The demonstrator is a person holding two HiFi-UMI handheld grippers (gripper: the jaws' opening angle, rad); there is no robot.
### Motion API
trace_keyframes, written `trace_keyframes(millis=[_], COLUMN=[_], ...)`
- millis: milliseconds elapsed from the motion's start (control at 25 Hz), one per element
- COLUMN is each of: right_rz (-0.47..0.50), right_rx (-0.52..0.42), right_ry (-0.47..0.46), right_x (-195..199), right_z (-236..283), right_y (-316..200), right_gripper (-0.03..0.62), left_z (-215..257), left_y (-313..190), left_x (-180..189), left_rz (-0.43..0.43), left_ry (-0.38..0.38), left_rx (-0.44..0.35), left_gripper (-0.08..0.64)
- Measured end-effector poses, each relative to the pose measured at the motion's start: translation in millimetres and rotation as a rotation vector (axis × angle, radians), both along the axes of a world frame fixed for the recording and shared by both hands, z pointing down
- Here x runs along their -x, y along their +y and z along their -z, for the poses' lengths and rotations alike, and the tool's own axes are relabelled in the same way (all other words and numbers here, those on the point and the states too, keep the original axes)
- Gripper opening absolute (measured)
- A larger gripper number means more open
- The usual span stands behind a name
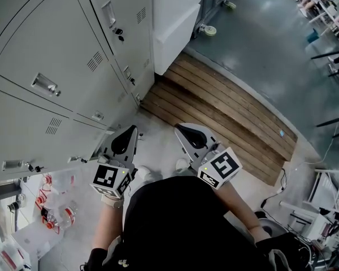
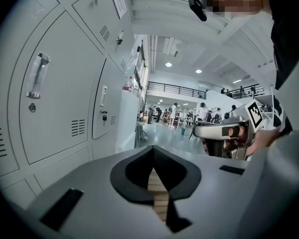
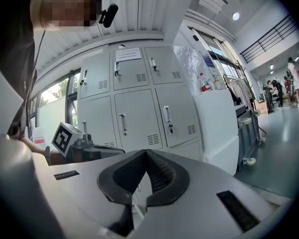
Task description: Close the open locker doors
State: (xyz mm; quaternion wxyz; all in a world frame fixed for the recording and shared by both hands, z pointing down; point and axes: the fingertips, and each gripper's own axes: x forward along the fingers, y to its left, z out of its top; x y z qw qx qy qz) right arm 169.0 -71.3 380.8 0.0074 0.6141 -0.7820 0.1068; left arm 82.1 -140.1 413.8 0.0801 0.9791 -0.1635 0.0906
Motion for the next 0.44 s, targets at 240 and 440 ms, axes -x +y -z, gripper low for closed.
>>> trace_keyframes(millis=[240, 440], right_rz=[0.014, 0.018], right_rx=[0.002, 0.011], right_ry=[0.004, 0.002], right_x=[12, 21], right_z=[0, -2], right_y=[-7, -11], right_gripper=[0.029, 0.029], left_z=[-1, -3], left_y=[-8, -14], left_x=[13, 23], left_rz=[0.016, 0.028], left_ry=[-0.002, -0.009], left_rx=[0.006, -0.003], left_gripper=[0.018, 0.018])
